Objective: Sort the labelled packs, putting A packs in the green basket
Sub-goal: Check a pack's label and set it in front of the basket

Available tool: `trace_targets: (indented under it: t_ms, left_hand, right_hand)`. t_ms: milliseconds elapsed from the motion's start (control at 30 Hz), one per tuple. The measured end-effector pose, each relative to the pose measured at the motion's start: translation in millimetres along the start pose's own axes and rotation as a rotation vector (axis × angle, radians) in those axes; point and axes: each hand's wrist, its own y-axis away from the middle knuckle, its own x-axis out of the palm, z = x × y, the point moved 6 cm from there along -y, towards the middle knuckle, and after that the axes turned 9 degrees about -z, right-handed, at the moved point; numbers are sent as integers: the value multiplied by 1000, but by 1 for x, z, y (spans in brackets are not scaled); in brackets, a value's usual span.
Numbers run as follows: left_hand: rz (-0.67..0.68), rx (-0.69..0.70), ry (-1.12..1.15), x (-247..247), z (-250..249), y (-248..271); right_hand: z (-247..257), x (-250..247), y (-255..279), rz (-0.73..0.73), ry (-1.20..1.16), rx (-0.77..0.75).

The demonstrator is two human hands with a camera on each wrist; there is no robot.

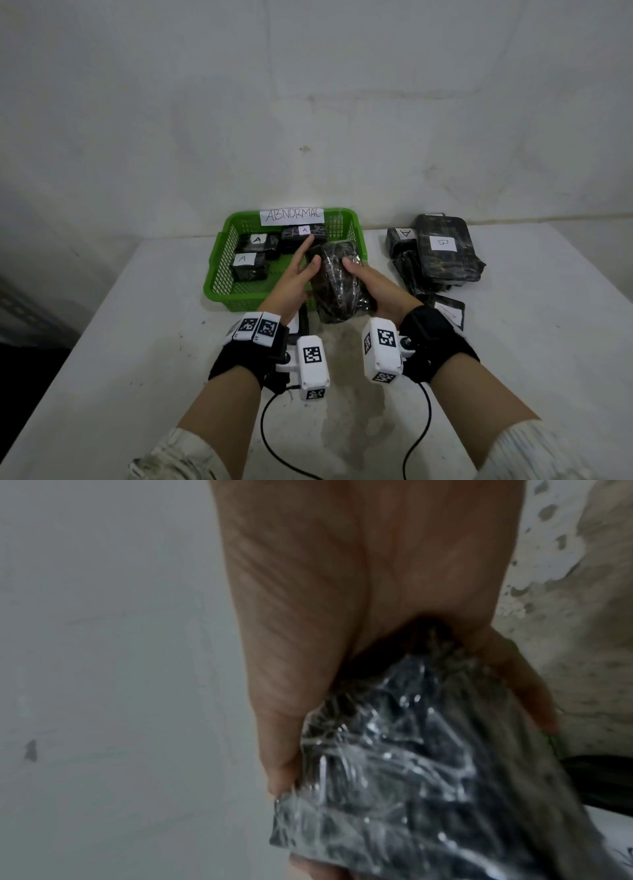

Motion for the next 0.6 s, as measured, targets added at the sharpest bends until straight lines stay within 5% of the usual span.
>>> trace_targets:
  t_ms: [367, 600]
  left_hand:
    - [-142, -18, -192, -2, -2, -8]
    - [-193, 55, -180, -2, -6, -8]
  right_hand:
    - [3, 11, 1, -209, 185, -169]
    - [5, 15, 4, -144, 177, -147]
